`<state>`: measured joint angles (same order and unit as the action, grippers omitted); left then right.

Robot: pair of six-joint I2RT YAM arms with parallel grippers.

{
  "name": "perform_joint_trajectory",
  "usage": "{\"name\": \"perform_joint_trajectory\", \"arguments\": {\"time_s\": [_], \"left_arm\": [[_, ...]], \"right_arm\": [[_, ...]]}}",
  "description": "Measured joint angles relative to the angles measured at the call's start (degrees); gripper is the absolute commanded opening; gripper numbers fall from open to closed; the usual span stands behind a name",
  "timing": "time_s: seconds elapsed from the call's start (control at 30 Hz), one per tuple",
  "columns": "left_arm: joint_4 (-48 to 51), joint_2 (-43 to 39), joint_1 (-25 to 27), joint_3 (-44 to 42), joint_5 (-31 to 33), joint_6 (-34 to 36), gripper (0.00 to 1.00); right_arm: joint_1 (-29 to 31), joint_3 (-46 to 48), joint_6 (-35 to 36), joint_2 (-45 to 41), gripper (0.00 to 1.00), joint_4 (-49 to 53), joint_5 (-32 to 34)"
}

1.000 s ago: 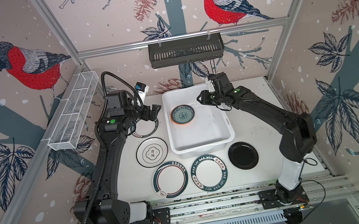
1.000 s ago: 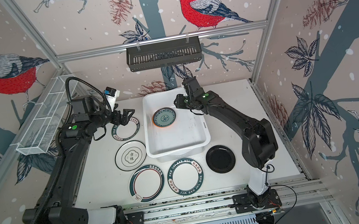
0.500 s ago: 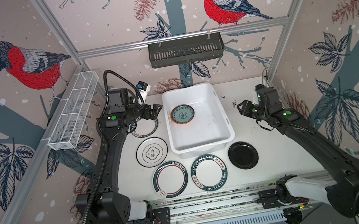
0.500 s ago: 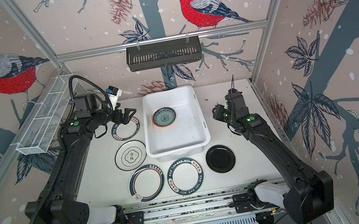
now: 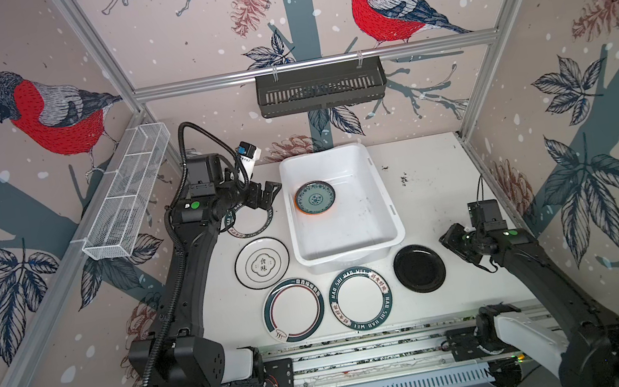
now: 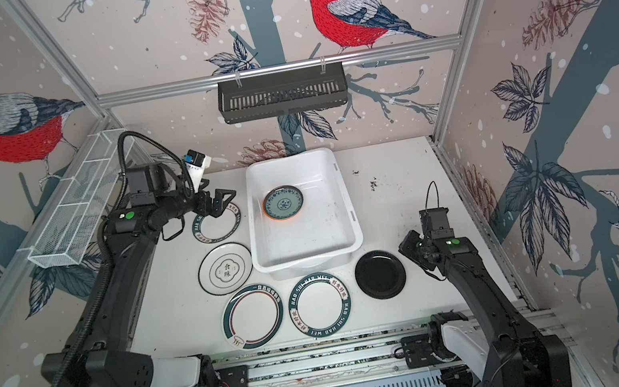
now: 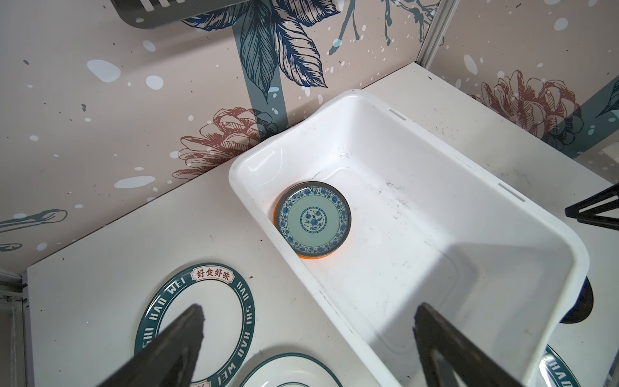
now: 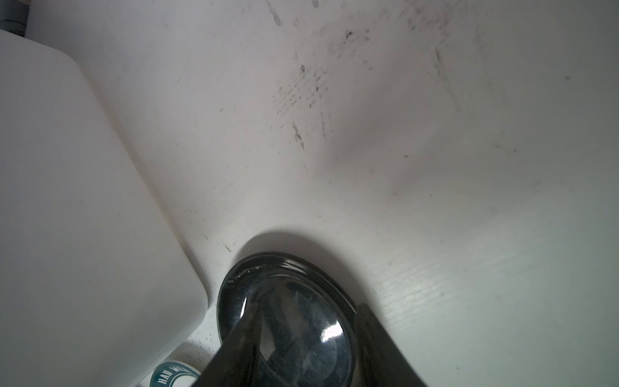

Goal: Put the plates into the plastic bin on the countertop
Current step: 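Move the right gripper down to the black plate's edge, then close the right gripper on the black plate's rim and tilt it up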

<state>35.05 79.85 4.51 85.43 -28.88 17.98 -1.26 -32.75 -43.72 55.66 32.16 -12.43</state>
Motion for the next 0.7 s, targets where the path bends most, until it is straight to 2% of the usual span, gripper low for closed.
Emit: {"name": "perform_joint_trajectory", "arguments": {"time_s": [0.43, 0.7], "left_arm": [[-0.1, -0.4, 0.0, -1.0, -0.9, 0.0, 0.97], [-0.2, -0.5, 0.1, -1.7, -1.0, -0.2, 0.97]], "right_arm": [[-0.3, 11.4, -3.5, -7.3, 0.45, 1.9, -4.5], [-0.3, 16.4, -5.6, -9.6, 0.4, -2.0, -8.9]]}}
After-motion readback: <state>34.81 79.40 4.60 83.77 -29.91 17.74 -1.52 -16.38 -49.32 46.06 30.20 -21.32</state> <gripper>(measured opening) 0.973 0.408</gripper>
